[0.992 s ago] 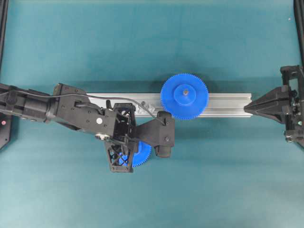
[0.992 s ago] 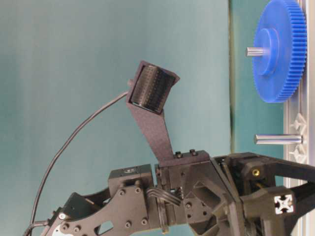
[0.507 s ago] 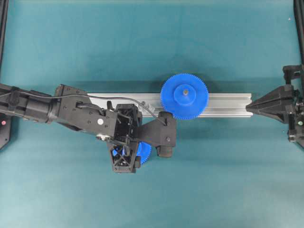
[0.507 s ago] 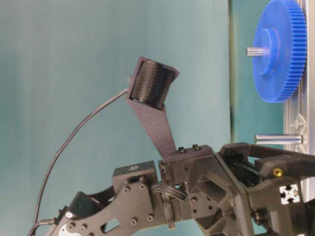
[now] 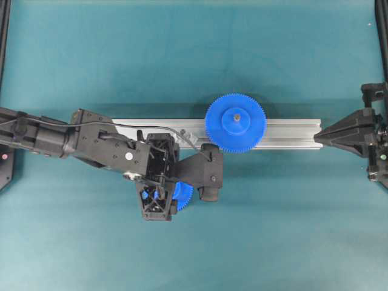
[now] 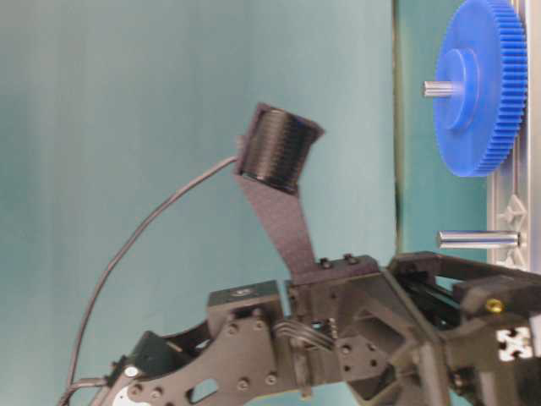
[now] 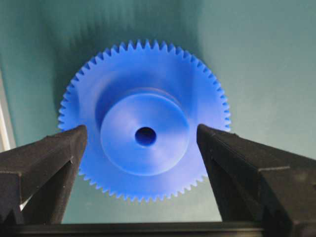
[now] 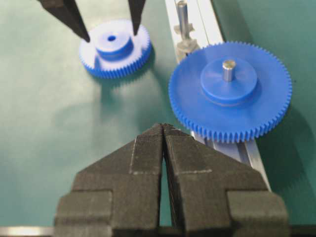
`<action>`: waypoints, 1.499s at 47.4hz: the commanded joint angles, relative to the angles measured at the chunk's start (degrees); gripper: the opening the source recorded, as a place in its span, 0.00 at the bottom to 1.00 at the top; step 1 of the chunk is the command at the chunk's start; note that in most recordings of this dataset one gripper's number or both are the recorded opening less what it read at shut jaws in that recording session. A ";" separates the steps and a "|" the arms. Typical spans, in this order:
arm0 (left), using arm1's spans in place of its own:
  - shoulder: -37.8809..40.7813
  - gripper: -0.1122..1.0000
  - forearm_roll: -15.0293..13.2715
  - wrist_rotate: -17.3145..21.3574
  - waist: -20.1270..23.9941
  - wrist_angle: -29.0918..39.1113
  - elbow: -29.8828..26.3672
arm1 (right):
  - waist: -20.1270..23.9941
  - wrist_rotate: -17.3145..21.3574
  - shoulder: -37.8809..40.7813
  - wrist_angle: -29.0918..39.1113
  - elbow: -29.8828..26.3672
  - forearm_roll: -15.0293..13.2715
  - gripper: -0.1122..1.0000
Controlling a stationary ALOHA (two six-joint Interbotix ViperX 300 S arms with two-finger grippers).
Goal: Find the location of the shaft and insert the small gear.
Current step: 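Lower the left gripper and close it on the gear's hub, then lift the small blue gear and carry it toward the empty shaft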
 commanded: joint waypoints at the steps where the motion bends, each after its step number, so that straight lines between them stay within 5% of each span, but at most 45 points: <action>1: -0.79 0.94 0.09 0.00 0.26 0.00 -0.62 | -0.09 0.70 0.35 -0.18 -0.70 0.00 0.13; 41: 1.49 0.93 0.18 -0.35 0.26 -0.26 -0.44 | -0.09 0.70 0.35 -0.18 -0.26 0.00 0.13; 48: 1.67 0.85 0.09 -0.79 0.09 0.53 -0.44 | -0.09 0.70 0.44 -0.18 -0.26 0.00 0.13; 54: 1.58 0.68 0.09 -1.14 0.00 0.79 -0.70 | -0.09 0.70 0.35 -0.18 -0.26 0.00 0.13; 71: 1.05 0.67 0.09 -0.35 0.00 0.44 -1.49 | -0.09 0.70 0.44 -0.18 -0.09 0.00 0.13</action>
